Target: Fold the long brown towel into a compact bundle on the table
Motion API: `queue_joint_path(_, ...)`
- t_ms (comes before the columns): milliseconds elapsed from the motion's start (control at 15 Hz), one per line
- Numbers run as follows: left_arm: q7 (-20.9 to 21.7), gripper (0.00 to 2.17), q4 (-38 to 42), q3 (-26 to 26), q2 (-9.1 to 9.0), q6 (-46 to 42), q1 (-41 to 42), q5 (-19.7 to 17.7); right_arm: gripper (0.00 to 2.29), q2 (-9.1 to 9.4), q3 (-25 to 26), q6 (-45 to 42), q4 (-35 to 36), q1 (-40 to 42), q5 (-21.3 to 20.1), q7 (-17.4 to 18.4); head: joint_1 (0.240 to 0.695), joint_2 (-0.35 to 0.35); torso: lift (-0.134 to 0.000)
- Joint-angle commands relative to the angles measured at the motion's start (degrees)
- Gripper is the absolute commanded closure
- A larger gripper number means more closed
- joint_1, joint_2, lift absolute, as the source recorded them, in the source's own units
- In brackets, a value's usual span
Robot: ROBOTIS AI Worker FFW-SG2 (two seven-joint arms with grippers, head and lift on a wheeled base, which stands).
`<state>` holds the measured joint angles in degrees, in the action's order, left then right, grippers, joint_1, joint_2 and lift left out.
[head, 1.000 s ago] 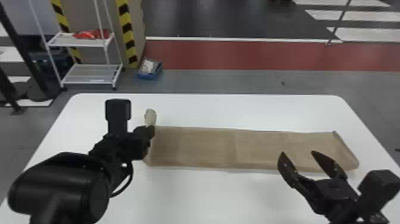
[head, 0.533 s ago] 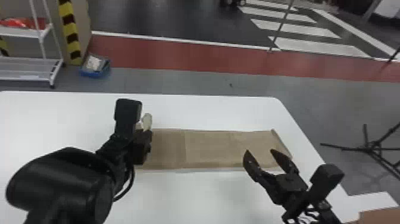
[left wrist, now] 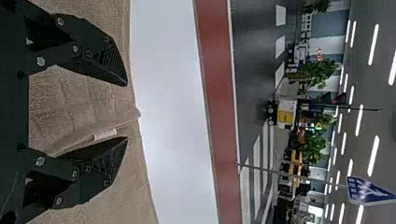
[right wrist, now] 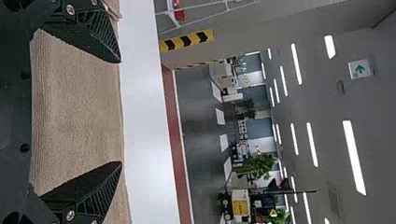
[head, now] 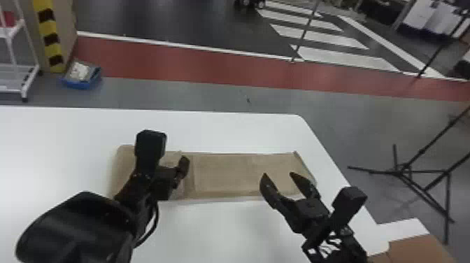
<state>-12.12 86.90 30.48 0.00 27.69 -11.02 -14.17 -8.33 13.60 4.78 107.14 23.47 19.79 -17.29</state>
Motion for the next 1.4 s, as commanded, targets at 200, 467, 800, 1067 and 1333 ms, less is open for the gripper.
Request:
queue_joint_path(200, -0.2, 0.02, 18.3, -7.9, -0.15, 1.6, 11.9, 1.8, 0.11, 2.97, -6.3, 3.4, 0.2, -4.4, -6.1, 2.8, 0.695, -0.33, -0.11)
queue_joint_path(467, 0.6, 0.02, 24.7, -16.0, 4.83, 1.1, 19.8, 3.5, 0.21, 6.66, -14.5, 9.1, -3.7, -10.5, -13.2, 6.0, 0.695, -0.18, -0.11)
queue_joint_path(800, 1.0, 0.02, 25.4, -17.7, 6.59, -1.0, 23.7, 5.2, 0.27, 7.8, -23.2, 9.1, -14.5, -18.9, -16.4, 10.5, 0.695, 0.001, -0.11)
queue_joint_path(1067, 1.7, 0.02, 25.6, -18.5, 6.77, -1.0, 24.4, 5.2, 0.35, 7.89, -25.3, 8.9, -17.9, -21.5, -18.2, 12.7, 0.695, 0.049, -0.11)
queue_joint_path(1333, 1.7, 0.02, 25.4, -18.6, 6.77, -1.0, 24.9, 5.2, 0.35, 7.8, -25.5, 9.9, -20.9, -23.8, -19.5, 14.1, 0.695, 0.059, -0.11)
